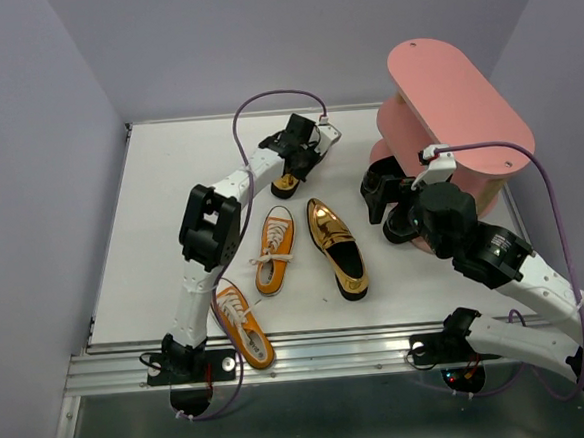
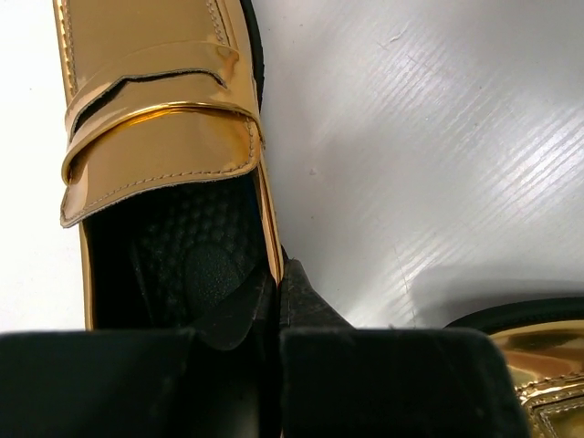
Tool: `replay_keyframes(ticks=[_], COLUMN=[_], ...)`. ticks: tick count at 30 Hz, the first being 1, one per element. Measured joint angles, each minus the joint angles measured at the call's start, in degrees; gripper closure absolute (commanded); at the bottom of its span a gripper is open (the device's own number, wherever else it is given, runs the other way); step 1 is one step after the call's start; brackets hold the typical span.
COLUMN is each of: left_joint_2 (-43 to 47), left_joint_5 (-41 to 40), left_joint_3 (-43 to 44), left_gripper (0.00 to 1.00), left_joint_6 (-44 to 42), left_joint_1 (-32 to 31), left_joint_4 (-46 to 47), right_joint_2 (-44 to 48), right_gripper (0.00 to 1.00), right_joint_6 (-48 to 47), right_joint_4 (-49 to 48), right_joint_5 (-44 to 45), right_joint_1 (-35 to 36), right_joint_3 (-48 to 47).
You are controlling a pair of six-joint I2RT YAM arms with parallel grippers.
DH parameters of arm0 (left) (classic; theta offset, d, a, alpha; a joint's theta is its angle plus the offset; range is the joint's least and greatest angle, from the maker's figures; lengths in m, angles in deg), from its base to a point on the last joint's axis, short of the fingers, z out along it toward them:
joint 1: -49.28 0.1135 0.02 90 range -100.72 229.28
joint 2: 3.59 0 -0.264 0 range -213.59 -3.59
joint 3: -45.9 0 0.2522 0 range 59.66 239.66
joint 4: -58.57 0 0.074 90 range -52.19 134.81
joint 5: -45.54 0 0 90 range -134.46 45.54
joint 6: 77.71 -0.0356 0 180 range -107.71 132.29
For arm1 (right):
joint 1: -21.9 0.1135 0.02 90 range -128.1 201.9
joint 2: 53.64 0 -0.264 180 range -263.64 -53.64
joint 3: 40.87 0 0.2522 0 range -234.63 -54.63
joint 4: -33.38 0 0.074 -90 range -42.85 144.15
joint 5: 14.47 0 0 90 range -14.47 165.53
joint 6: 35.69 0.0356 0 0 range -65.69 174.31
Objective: Place and organize the shoes onto the shoe shelf
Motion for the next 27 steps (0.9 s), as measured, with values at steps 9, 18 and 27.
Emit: replay_keyframes(ticks=[9, 18, 27], left_joint_2=[3.1, 12.4, 19.6], left_joint_5=[-2.3, -8.3, -24.6], left_joint_3=[-2.1, -6.0, -14.3], left_gripper=[0.01, 0.01, 0.01], left_joint_6=[0.9, 5.4, 14.8], left_joint_1=[0.0, 0.0, 0.2], left_joint_4=[1.5, 6.4, 13.9], right_joint_2=[0.0, -0.4, -0.5], right_gripper=[0.0, 0.0, 0.0], right_joint_6=[0.1, 0.2, 0.2], right_joint_4=[0.2, 0.2, 0.1], right_joint_5=[0.0, 0.0, 0.1], right_joint_1=[0.0, 0.0, 0.0], right_joint_3=[0.0, 0.0, 0.0])
